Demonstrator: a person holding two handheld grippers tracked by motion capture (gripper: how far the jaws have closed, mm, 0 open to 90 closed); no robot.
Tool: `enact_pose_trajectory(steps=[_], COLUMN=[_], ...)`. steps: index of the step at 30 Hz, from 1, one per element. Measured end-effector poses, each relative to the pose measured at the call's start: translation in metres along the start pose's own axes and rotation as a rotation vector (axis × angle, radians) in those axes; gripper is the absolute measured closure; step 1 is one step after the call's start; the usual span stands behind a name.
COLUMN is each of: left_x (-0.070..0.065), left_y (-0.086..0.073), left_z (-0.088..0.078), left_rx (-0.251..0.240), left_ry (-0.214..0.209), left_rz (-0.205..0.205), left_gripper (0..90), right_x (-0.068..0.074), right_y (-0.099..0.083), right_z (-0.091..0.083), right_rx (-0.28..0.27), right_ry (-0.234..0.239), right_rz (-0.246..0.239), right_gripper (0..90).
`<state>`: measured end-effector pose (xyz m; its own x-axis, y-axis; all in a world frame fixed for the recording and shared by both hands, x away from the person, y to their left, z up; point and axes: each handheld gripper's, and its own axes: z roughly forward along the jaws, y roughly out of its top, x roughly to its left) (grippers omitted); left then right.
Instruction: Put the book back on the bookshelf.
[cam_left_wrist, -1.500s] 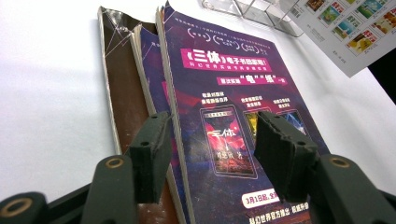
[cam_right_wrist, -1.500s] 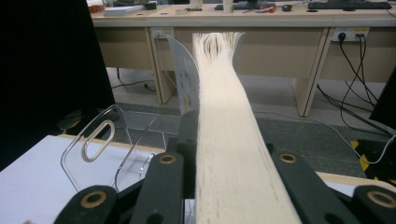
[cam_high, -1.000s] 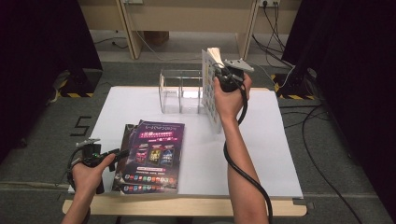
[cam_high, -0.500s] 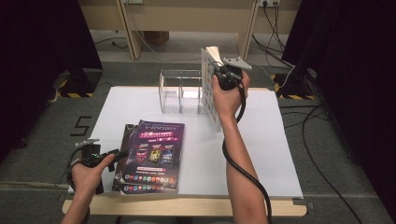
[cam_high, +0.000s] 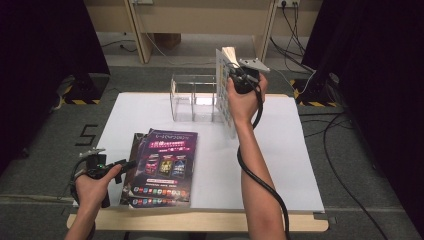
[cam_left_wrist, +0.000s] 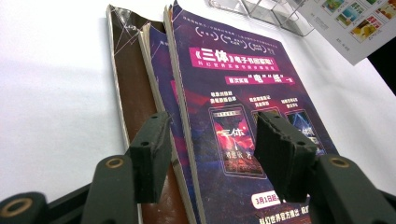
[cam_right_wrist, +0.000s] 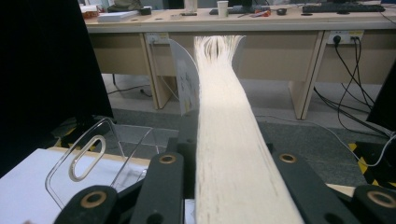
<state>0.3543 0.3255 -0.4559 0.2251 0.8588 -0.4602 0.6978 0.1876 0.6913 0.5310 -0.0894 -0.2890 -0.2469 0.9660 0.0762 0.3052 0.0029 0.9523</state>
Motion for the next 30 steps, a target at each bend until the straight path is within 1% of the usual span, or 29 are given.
enact_pose_trajectory(steps=[2, 4, 5, 9, 15, 18, 20, 25, 27, 30], left_x=[0.001, 0.002, 0.002, 0.002, 0.001, 0.001, 0.0, 0.001, 0.002, 0.002], left_y=[0.0, 0.0, 0.0, -0.001, -0.001, -0.001, 0.0, -0.001, -0.002, -0.002], left_z=[0.0, 0.0, 0.0, -0.001, -0.001, -0.003, -0.003, -0.002, -0.002, -0.002], left_rx=[0.002, 0.002, 0.001, 0.003, 0.002, -0.003, -0.009, 0.001, 0.004, 0.003], left_ry=[0.0, 0.003, 0.003, 0.001, -0.003, -0.005, -0.008, -0.006, -0.005, -0.001], left_rz=[-0.001, -0.002, -0.004, -0.001, -0.003, -0.002, -0.006, -0.005, -0.004, -0.005], left_gripper=[45.1, 45.1, 45.1, 45.1, 45.1, 45.1, 45.1, 45.1, 45.1, 45.1], right_x=[0.0, 0.0, 0.001, 0.001, 0.0, 0.001, 0.0, -0.002, -0.002, -0.002], right_y=[0.0, 0.0, 0.0, 0.001, 0.003, 0.003, 0.004, 0.005, 0.007, 0.008], right_z=[0.001, 0.003, 0.004, 0.006, 0.008, 0.009, 0.011, 0.014, 0.014, 0.015], right_rx=[-0.001, 0.001, 0.005, -0.002, -0.002, 0.005, 0.005, 0.0, 0.0, -0.005], right_ry=[0.0, -0.002, -0.002, -0.004, -0.02, -0.029, -0.031, -0.033, -0.035, -0.036], right_rz=[0.001, -0.009, -0.001, 0.003, -0.002, 0.009, 0.004, 0.006, 0.015, 0.005], right_gripper=[74.2, 74.2, 74.2, 74.2, 74.2, 74.2, 74.2, 74.2, 74.2, 74.1])
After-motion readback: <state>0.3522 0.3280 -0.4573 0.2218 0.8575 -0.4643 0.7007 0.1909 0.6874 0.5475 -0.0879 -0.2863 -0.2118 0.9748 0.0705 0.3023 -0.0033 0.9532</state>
